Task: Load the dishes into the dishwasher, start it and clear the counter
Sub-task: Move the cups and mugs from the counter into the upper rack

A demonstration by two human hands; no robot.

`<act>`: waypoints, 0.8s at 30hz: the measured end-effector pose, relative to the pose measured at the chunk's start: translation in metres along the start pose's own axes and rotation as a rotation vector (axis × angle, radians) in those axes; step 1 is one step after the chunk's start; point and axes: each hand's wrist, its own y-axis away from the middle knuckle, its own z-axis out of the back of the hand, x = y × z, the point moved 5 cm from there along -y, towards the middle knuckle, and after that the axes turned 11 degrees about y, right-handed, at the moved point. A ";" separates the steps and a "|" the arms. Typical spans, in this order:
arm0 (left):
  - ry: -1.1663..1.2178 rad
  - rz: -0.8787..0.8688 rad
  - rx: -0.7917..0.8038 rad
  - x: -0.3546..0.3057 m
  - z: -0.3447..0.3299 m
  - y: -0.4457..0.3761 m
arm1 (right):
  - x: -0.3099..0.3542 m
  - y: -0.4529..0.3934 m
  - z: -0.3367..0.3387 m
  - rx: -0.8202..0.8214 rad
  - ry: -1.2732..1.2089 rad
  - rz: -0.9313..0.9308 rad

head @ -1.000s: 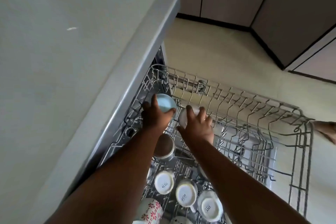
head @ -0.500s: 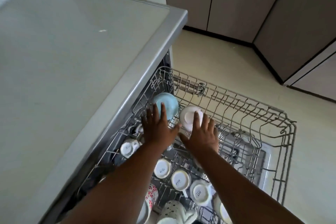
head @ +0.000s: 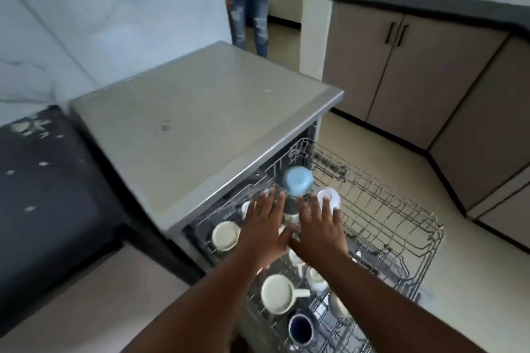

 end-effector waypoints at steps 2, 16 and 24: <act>0.027 -0.067 -0.063 -0.007 0.035 0.019 | 0.017 0.013 0.027 -0.055 0.051 0.061; -0.147 0.312 -0.245 0.145 0.177 0.256 | 0.229 0.094 0.123 -0.265 0.117 0.265; -0.147 0.668 -0.390 0.259 0.268 0.420 | 0.427 0.156 0.166 -0.345 0.004 0.562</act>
